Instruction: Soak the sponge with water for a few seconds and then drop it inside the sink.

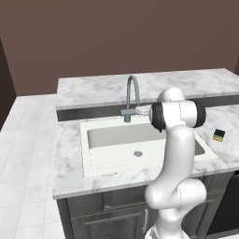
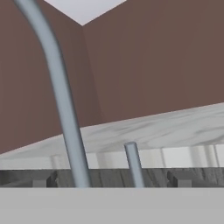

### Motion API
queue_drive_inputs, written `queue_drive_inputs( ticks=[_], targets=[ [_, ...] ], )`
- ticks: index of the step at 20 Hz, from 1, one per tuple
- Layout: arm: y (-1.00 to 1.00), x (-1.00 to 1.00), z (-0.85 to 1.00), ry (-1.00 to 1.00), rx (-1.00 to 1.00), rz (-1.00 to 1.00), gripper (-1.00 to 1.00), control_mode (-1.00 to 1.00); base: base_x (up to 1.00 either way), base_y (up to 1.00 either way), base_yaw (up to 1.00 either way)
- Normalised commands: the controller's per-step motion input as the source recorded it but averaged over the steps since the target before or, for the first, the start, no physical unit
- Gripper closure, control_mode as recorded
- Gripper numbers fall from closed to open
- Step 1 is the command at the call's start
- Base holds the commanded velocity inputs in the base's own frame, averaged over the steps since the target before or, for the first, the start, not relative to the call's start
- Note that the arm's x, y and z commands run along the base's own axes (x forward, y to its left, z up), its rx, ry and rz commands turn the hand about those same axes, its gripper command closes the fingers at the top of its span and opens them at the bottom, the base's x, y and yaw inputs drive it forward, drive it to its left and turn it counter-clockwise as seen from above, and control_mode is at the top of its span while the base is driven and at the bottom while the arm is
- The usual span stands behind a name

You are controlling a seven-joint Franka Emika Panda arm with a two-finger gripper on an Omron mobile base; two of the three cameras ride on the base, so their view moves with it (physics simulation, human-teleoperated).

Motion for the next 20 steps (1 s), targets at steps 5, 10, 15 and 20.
queue_drive_inputs(
  ticks=[5, 10, 15, 20],
  targets=[
    [0.00, 0.00, -0.03, 0.00, 0.00, 0.00, -1.00, -1.00, 0.00, 0.00, 0.00],
    [0.00, 0.01, 0.00, 0.00, -0.02, -0.02, -1.00, -1.00, 0.00, 0.00, 0.00],
    [0.00, 0.04, 0.00, 0.00, -0.07, -0.03, -1.00, -1.00, 0.00, 0.00, 0.00],
    [0.00, 0.05, 0.00, 0.00, -0.07, -0.01, -1.00, -1.00, 0.00, 0.00, 0.00]
  ],
)
